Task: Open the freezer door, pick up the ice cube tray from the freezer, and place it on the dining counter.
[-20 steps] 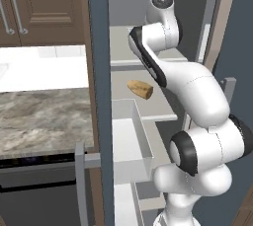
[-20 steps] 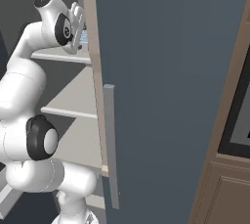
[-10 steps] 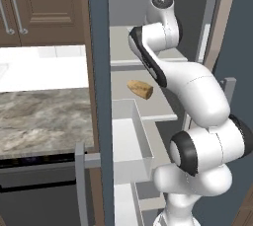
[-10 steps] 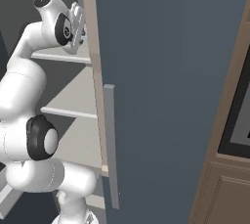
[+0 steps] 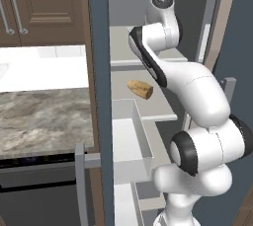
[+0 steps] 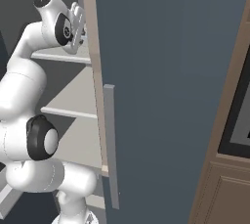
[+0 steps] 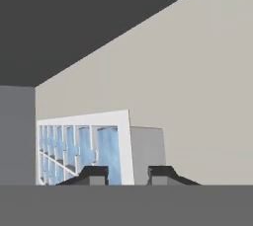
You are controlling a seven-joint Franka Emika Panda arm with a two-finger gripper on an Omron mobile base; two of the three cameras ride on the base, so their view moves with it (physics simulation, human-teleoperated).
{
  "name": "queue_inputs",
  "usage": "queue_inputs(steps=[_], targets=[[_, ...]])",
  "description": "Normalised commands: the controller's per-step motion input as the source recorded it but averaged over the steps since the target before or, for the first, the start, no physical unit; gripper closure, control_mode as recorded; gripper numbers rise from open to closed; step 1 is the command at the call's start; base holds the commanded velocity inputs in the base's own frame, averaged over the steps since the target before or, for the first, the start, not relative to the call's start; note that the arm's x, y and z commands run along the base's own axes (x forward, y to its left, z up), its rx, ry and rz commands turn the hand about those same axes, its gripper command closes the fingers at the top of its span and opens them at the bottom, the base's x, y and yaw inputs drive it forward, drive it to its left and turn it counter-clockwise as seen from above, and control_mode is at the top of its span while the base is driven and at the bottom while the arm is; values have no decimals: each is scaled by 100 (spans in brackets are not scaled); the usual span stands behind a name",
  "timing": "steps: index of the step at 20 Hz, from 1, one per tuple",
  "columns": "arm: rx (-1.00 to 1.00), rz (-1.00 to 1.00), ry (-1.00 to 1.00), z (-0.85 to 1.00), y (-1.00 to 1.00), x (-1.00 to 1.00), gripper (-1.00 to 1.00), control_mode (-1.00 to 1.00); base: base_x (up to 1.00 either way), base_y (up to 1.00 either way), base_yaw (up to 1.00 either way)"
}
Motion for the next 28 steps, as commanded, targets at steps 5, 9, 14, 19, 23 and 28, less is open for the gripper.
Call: queue_inputs(steps=[5, 9, 14, 19, 23, 28], targets=[[-3, 0, -16, 0, 2, -12, 100, -100, 0, 0, 0], [-2, 0, -26, 0, 0, -18, 100, -100, 0, 0, 0], [0, 0, -23, 0, 0, -8, 100, -100, 0, 0, 0], [0, 0, -16, 0, 0, 0, 100, -100, 0, 0, 0], [0, 0, -11, 6, 0, 0, 100, -100, 0, 0, 0], [0, 0, -1, 23, 0, -14, 100, -100, 0, 0, 0]])
